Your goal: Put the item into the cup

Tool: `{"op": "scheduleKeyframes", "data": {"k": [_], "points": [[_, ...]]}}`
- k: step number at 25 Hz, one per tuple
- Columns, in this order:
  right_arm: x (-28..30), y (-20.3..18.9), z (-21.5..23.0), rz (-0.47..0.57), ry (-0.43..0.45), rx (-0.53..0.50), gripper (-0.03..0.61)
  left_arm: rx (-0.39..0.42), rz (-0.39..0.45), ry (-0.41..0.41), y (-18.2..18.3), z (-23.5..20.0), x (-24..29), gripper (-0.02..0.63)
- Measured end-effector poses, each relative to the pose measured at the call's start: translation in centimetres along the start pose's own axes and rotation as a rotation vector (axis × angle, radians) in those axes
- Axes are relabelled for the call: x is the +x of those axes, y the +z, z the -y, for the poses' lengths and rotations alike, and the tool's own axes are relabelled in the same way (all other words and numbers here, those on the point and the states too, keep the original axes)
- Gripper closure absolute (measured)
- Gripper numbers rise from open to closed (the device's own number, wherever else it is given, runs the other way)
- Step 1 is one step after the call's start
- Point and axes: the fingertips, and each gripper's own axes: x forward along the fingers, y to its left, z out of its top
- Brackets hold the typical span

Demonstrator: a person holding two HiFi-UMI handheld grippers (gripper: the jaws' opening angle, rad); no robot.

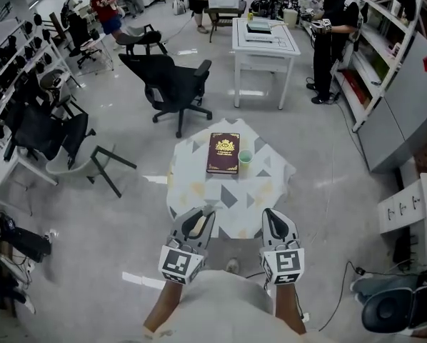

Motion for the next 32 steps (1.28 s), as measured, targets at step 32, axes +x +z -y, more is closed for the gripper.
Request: {"op": "scheduleKeyframes", "data": {"k": [32], "points": [[10.3,1.8,3.3,-0.026,-0.077,-0.02,0.572,-0.045,0.008,-0.076,-0.5,-8.1,10.0,0.54]]}}
